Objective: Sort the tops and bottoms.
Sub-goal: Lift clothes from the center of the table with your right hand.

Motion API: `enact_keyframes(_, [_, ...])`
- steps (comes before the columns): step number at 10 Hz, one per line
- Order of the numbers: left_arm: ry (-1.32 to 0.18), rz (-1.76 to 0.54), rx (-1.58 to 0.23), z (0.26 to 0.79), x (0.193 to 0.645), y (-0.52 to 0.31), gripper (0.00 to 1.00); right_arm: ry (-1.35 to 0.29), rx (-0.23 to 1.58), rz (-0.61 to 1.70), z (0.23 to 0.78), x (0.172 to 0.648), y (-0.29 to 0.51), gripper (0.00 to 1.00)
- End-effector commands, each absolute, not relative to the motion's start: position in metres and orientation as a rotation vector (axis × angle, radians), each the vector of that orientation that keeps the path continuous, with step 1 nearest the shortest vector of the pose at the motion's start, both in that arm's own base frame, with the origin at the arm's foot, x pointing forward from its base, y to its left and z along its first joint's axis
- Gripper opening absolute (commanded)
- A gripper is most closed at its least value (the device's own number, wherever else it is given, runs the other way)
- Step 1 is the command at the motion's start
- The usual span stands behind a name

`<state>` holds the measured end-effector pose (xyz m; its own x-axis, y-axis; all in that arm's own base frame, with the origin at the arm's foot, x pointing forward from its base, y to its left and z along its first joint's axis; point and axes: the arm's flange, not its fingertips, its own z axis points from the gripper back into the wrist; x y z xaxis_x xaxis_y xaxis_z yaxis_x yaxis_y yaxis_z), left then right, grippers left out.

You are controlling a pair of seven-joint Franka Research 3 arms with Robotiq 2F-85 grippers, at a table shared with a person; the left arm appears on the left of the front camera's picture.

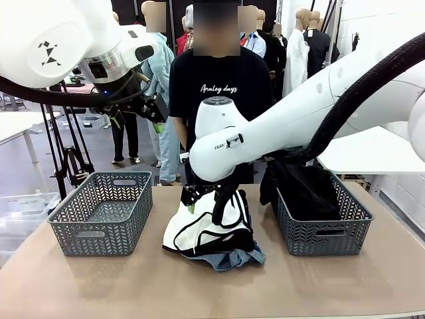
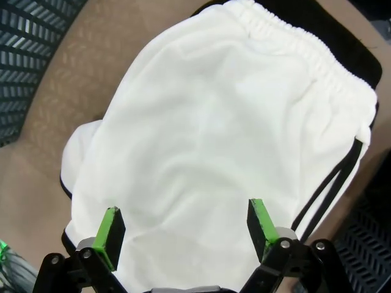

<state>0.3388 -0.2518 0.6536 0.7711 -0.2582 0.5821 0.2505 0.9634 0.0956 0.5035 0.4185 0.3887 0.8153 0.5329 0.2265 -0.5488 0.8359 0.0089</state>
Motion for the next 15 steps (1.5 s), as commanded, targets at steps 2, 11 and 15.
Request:
enact_keyframes(2, [-0.646,-0.277,0.005,0.653,0.34,-0.248,1.0,-0.175,0.054,0.569,0.394,0.503,0.42,0.8])
enact_keyframes(11, [-0.646,-0.277,0.005,0.653,0.34,-0.248,1.0,-0.125,0.085,0.532,0.393,0.502,0.41,0.0])
enact_keyframes(15, [-0.646,-0.277,0.005,0.653,0.34,-0.248,1.0,-0.256,0.128,0.472,0.444,0.493,0.374,0.0])
